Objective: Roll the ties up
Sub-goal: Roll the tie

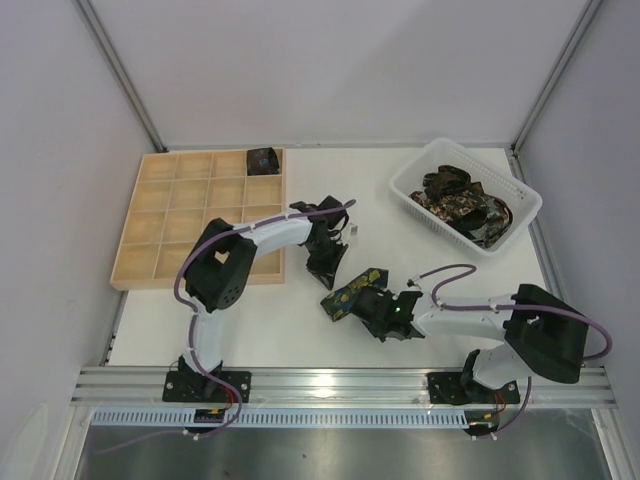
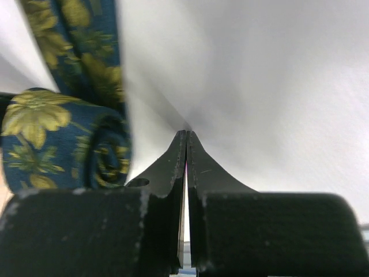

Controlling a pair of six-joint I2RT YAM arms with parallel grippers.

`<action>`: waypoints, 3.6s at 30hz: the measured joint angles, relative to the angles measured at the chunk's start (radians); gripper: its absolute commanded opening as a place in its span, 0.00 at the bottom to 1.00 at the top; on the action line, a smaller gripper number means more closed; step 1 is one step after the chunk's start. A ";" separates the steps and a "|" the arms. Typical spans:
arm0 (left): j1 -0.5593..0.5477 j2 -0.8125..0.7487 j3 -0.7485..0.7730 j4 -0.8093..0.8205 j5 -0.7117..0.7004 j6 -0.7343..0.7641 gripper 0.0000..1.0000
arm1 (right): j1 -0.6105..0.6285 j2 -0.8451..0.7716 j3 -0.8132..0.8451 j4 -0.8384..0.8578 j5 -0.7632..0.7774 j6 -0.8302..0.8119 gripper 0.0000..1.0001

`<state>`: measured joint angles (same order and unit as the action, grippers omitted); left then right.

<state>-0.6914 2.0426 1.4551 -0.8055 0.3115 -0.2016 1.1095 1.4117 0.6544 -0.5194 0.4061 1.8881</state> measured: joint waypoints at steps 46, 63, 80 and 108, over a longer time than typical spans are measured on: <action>0.023 0.048 0.088 -0.095 -0.002 -0.016 0.12 | -0.061 0.149 0.138 0.095 -0.060 -0.209 0.00; 0.091 -0.286 -0.018 -0.131 -0.134 -0.097 0.59 | -0.548 -0.048 0.183 0.060 -0.351 -0.932 0.04; 0.091 -0.910 -0.436 -0.067 -0.037 -0.351 0.59 | -0.623 0.417 0.491 0.189 -0.767 -1.307 0.00; 0.113 -1.015 -0.587 -0.076 0.011 -0.418 0.64 | -0.447 -0.008 0.141 0.127 -0.557 -1.016 0.03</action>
<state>-0.5789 1.0271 0.8684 -0.8810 0.3229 -0.6193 0.6621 1.4036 0.7956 -0.3927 -0.1513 0.8722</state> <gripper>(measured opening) 0.635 0.032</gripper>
